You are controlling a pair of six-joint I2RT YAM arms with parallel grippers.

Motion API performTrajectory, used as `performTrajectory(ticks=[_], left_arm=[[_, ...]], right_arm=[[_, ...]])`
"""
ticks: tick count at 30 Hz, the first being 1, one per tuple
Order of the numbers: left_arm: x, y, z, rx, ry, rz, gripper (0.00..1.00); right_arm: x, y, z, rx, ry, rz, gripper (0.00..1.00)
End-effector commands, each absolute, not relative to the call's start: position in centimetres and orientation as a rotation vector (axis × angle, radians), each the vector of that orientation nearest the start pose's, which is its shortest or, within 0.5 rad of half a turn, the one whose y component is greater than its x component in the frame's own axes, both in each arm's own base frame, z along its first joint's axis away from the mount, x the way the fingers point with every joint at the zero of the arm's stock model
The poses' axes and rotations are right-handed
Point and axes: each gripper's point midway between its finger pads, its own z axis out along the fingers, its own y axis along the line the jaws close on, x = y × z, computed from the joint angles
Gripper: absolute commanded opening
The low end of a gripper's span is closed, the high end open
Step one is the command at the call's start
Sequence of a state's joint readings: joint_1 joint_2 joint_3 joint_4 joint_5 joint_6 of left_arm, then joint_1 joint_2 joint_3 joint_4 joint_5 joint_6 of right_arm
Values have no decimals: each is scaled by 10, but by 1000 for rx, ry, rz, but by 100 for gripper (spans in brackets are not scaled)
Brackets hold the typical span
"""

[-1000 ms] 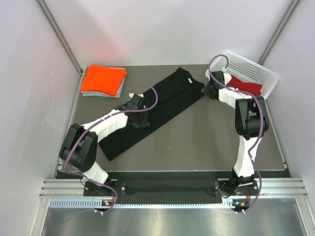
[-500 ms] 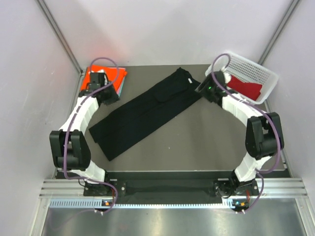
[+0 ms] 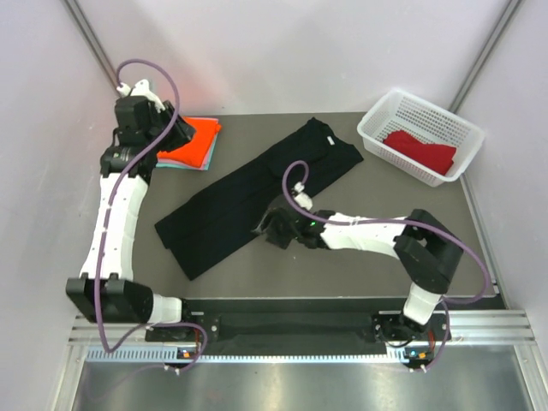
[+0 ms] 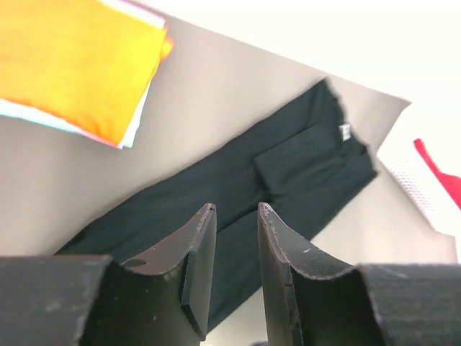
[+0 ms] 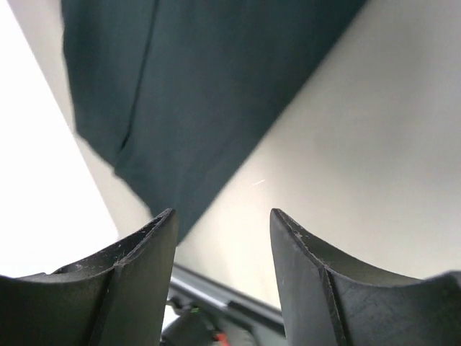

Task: Fold and stack the t-shirts
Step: Fold the tshirt

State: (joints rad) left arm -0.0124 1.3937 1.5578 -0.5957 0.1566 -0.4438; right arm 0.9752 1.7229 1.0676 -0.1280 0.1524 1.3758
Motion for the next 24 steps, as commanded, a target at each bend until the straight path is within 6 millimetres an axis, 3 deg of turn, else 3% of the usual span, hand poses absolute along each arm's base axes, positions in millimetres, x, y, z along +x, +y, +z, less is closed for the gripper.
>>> performTrajectory(ticks=[1,3,4,9,20,24], left_arm=[[389,-51,376,-309,1909,-470,35],[385,-51,372,-294,1923,-464,35],[385,-41,363,-319,1942,-446,35],[381,-43,338,-315,1991,-455,35],[377,-41,343,-301,1965,-444,35],[378,-40,343,-297,1964,-435,35]], right_arm=[[251,431,105,746,2401,990,55],[240,445,97,777,2404,1012,54],[238,451,97,784,2399,1036,54],[226,482,83,746,2452,1049,51],[193,527,63,745,2548,1053,49],[187,531,56,772,2561,1007,49]])
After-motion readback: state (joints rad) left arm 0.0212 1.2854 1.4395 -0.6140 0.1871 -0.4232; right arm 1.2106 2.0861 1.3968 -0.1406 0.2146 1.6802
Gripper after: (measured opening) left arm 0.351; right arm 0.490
